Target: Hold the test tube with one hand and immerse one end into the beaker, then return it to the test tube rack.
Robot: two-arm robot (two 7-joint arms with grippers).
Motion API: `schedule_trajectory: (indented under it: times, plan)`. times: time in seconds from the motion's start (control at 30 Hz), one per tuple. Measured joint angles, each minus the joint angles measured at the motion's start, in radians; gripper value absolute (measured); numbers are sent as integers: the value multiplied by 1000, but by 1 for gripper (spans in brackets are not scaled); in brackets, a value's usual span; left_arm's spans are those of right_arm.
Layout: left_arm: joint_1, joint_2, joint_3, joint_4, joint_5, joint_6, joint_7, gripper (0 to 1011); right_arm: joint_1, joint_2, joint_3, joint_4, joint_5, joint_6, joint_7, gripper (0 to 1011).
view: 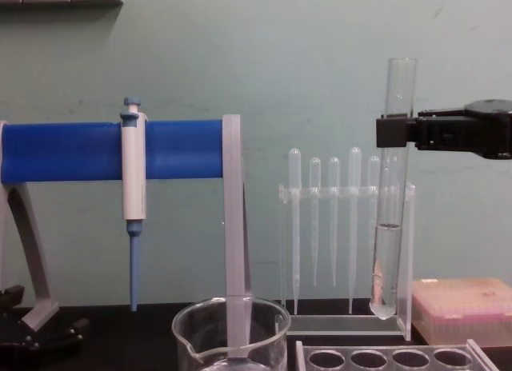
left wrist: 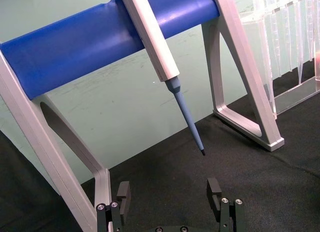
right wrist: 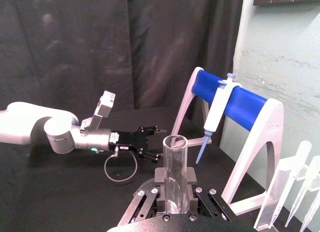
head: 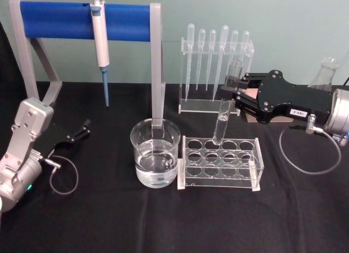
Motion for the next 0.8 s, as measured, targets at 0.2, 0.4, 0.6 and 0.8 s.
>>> schedule_trajectory:
  times: [0.2,0.4,0.6,0.8]
  plan:
    - [0,0,0,0,0,0,0,1000,0,0,0,0,0,0,0,241]
    - [0,0,0,0,0,0,0,1000,0,0,0,0,0,0,0,241]
    - [0,0,0,0,0,0,0,1000,0,0,0,0,0,0,0,241]
    - [0,0,0,0,0,0,0,1000,0,0,0,0,0,0,0,241]
